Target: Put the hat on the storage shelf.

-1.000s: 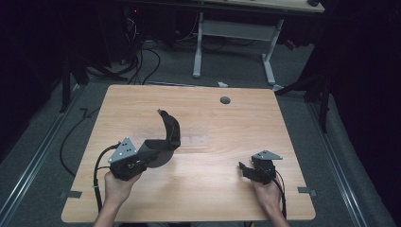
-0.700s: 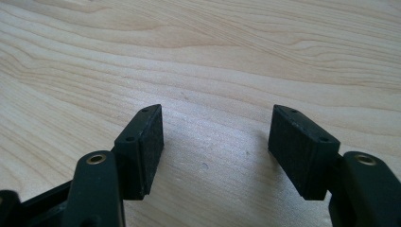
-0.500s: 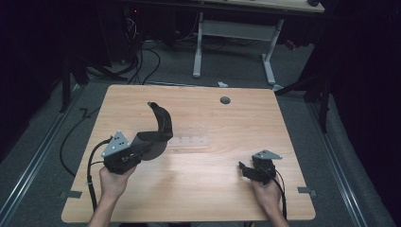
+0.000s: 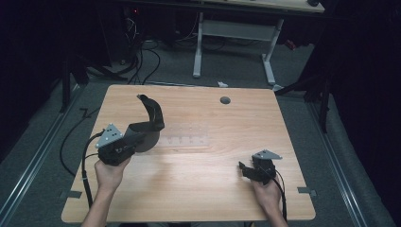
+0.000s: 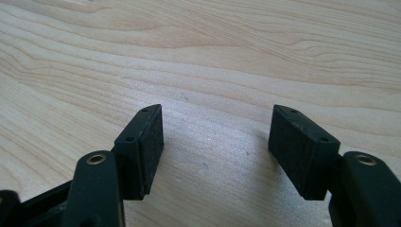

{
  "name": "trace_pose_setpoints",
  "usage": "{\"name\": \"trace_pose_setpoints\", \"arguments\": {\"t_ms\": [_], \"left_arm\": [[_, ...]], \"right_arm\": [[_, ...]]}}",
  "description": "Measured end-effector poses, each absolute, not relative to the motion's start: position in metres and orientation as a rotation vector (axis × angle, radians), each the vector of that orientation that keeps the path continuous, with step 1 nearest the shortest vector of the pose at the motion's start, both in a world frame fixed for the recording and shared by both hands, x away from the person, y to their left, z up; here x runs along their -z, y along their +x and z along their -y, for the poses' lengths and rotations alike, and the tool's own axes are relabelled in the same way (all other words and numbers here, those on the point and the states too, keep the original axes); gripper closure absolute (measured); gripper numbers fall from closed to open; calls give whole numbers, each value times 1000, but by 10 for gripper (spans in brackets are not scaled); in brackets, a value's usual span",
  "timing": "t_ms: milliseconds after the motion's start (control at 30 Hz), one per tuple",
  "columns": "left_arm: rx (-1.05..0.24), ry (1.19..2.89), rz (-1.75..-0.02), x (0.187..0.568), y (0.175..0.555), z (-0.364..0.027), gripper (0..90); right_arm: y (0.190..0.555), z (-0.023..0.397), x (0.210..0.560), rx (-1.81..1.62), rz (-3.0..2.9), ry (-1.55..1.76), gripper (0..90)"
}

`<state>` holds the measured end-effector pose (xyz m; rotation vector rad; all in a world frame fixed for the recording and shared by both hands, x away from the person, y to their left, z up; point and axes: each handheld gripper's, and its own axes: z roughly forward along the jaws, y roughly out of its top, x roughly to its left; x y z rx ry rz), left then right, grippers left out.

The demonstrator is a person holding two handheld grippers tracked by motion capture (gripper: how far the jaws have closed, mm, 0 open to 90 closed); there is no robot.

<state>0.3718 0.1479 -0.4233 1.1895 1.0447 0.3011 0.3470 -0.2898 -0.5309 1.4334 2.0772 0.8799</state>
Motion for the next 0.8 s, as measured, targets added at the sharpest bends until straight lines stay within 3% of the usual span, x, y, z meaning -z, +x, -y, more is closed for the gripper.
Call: {"name": "trace_pose_setpoints", "arguments": {"t_ms": [800], "left_arm": [[-470, 1162, -1134, 434, 403, -175, 861]], "right_arm": [[347, 290, 531, -880, -2078, 1432, 366]]}}
